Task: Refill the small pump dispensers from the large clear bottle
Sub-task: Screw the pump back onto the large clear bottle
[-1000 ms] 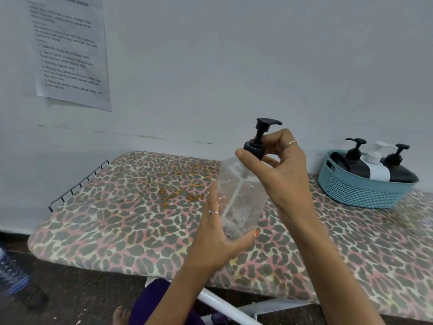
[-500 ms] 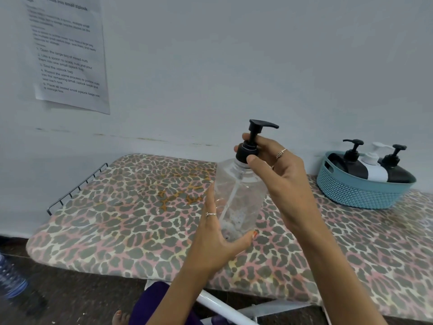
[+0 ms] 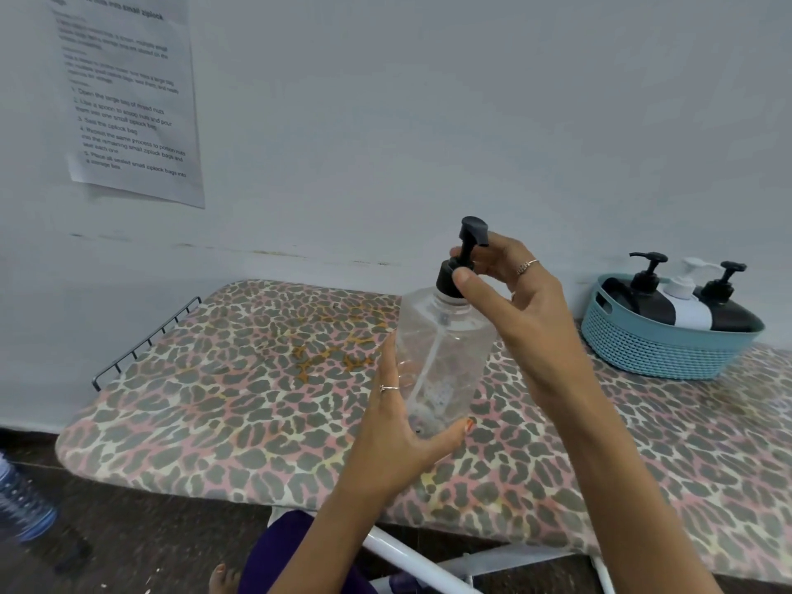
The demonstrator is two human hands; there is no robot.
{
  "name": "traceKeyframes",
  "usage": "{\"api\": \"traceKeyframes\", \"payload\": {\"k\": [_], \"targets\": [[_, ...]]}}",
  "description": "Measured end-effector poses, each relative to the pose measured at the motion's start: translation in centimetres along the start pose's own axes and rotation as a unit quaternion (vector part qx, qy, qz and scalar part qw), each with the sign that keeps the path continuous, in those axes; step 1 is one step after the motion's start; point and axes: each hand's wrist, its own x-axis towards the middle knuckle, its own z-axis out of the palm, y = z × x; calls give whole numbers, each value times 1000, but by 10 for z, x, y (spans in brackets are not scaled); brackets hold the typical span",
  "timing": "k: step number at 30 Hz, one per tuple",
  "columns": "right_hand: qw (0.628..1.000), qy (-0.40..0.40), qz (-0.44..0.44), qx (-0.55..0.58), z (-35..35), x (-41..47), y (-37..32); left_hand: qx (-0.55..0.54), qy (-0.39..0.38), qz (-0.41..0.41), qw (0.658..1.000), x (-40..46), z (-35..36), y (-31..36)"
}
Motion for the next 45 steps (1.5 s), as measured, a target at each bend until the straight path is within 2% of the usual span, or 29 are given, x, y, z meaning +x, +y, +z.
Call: {"api": "traceKeyframes", "payload": {"k": [3,5,12,15,19,24,34,39,42,45], "targets": [[998,-64,-2,20,-10,1,-1,-2,0,-2,1000,1,0,1],[997,-76,-3,17,-11,1,-1,-4,1,0,1000,1,-1,0],[1000,26,12,6,5,3,-3,2,4,13,1000,0,0,0],[999,46,6,-21,14,2,-5,-4,2,18,1000,0,0,0],[999,-1,0,-41,8,0,-7,-6,7,19,1000,1,0,-1],[998,-61,-1,7,-4,0,-8,-15,7,14,1000,3,1,-4],[999,37,13,-19,13,3,-4,-7,7,19,1000,2,0,-2],[999,-33,12,-33,3,2,-4,-7,5,21,1000,1,0,-1],[996,-92,15,12,-7,3,-4,-1,5,19,1000,2,0,-1],[993,-99,28,54,-8,4,-6,-4,5,18,1000,2,0,-2]]}}
